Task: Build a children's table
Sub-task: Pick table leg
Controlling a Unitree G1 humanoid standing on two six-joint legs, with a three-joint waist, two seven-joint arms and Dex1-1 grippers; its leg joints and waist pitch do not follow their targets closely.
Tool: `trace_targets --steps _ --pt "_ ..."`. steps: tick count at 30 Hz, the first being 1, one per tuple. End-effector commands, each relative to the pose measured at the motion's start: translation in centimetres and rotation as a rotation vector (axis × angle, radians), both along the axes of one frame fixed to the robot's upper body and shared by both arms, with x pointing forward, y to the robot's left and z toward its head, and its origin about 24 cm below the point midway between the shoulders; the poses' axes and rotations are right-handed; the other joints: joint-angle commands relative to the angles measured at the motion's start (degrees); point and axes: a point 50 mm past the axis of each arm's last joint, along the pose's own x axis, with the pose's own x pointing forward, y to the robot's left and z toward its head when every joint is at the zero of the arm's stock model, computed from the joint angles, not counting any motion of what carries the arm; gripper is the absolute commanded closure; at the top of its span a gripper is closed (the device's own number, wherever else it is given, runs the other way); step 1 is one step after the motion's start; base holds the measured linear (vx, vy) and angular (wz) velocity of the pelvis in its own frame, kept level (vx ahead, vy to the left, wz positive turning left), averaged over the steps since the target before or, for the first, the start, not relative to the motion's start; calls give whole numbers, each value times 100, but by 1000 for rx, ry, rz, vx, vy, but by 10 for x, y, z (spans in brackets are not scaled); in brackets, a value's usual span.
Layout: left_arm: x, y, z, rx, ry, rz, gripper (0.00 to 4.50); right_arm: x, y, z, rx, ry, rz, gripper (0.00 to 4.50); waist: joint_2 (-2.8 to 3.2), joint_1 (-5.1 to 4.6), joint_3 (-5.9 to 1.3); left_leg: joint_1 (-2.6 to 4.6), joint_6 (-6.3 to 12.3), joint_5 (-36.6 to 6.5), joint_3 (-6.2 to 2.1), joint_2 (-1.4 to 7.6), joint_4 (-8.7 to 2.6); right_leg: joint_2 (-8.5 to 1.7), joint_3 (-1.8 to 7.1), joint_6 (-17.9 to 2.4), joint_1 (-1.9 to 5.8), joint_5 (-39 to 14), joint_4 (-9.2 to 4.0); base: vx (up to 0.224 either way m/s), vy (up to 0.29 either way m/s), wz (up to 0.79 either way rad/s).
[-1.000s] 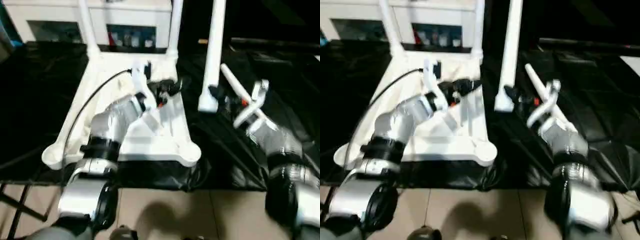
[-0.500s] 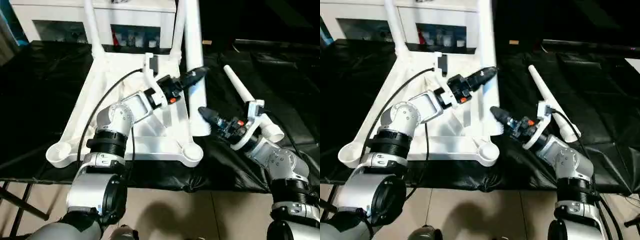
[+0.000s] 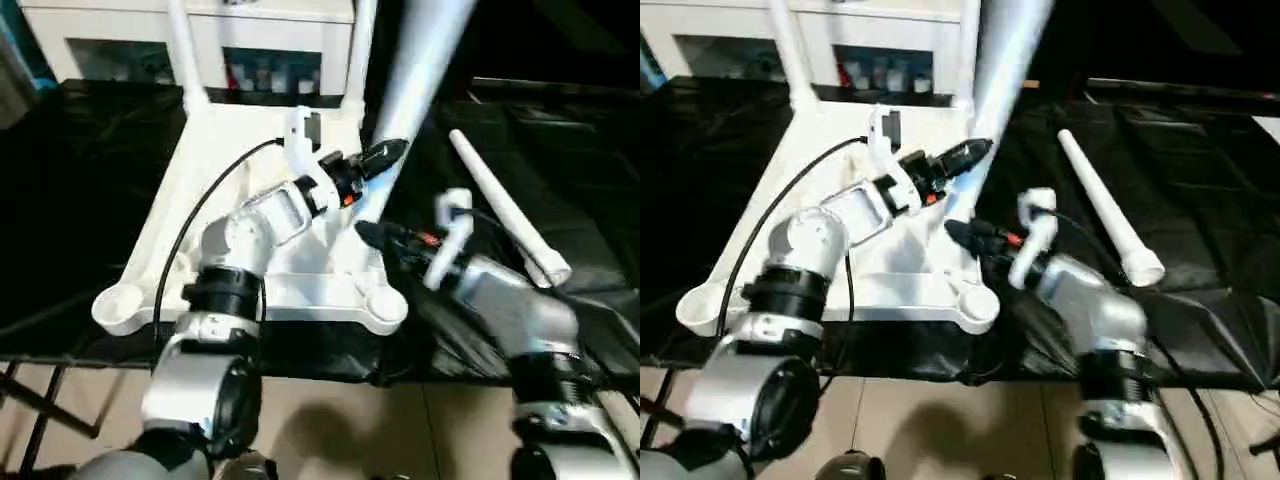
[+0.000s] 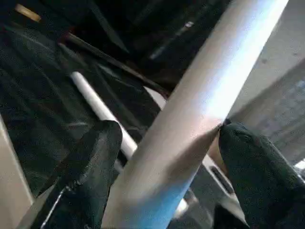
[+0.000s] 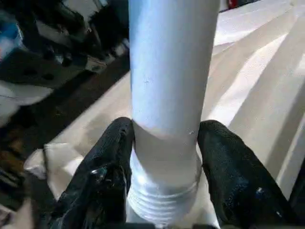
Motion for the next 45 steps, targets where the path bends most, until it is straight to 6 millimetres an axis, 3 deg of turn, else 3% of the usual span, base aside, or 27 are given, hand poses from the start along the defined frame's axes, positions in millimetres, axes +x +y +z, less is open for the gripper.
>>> trace_targets --steps 1,3,5,10,17,23,24,27,28,30,31,33,39,44,45 --pt "4 0 4 36 -6 76 118 3 10 17 -50 -92 -9 264 -21 -40 -485 164 -88 -1143 -197 322 -444 -388 247 -1000 282 -1153 -418 0 0 0" --pt "5 1 4 38 1 107 139 3 13 20 -49 -107 -18 264 -31 -51 -488 153 -20 -1093 -189 308 -440 -390 248 -1001 292 -1047 -410 0 0 0" --pt "2 -3 0 67 -5 67 150 5 20 32 -19 -141 -28 264 8 -50 -488 160 13 -1048 -189 306 -440 -378 250 -1016 284 -1001 -404 0 0 0" --pt "-8 -14 -6 117 -27 -21 191 6 20 32 -37 -153 -43 265 13 -57 -480 177 -22 -1130 -183 323 -446 -378 251 -1114 279 -958 -399 0 0 0" --pt "-3 -6 -3 125 -64 43 217 5 17 32 -62 -161 -57 266 4 -50 -486 168 -46 -1120 -187 311 -444 -378 255 -1053 291 -935 -399 0 0 0" --pt "0 0 7 88 -116 67 228 8 11 35 -69 -165 -71 266 7 -61 -486 171 -14 -1094 -178 308 -434 -374 254 -1114 289 -863 -394 0 0 0" --pt "1 2 9 81 -127 70 230 8 9 37 -51 -163 -67 210 -9 -63 -487 173 -6 -1093 -178 307 -435 -375 252 -1113 293 -885 -393 0 0 0" --pt "3 6 13 73 -145 73 236 11 -1 43 -27 -171 -68 190 -22 -62 -482 178 11 -1088 -170 306 -429 -384 258 -1096 290 -1002 -399 0 0 0" --pt "3 9 18 50 -169 44 243 14 -16 52 32 -170 -43 162 -48 -46 -488 188 57 -1044 -162 293 -415 -381 254 -1148 307 -981 -384 0 0 0" --pt "3 9 18 50 -169 44 253 14 -16 52 32 -170 -43 154 -37 -37 -482 161 103 -932 -159 306 -406 -376 260 -1177 295 -828 -369 0 0 0" --pt "2 10 20 39 -188 16 259 15 -26 58 66 -169 -15 150 -77 -44 -494 172 143 -908 -155 297 -400 -367 247 -1200 305 -765 -364 0 0 0" --pt "-2 11 24 23 -221 -68 261 13 -44 67 119 -154 88 118 -75 -3 -493 163 250 -783 -135 288 -369 -375 256 -1280 319 -710 -356 0 0 0" --pt "-9 11 30 24 -273 -209 262 7 -49 70 81 -118 273 71 -70 1 -497 138 328 -679 -145 295 -343 -380 231 -1385 336 -683 -329 0 0 0" --pt "-11 10 37 13 -299 -282 262 5 -51 69 16 -94 358 27 -60 20 -491 154 209 -866 -143 317 -342 -381 226 -1401 318 -995 -350 0 0 0" --pt "-12 10 38 6 -308 -310 262 6 -51 70 14 -89 379 21 -35 18 -487 162 172 -918 -146 319 -345 -378 229 -1397 308 -1042 -356 0 0 0"
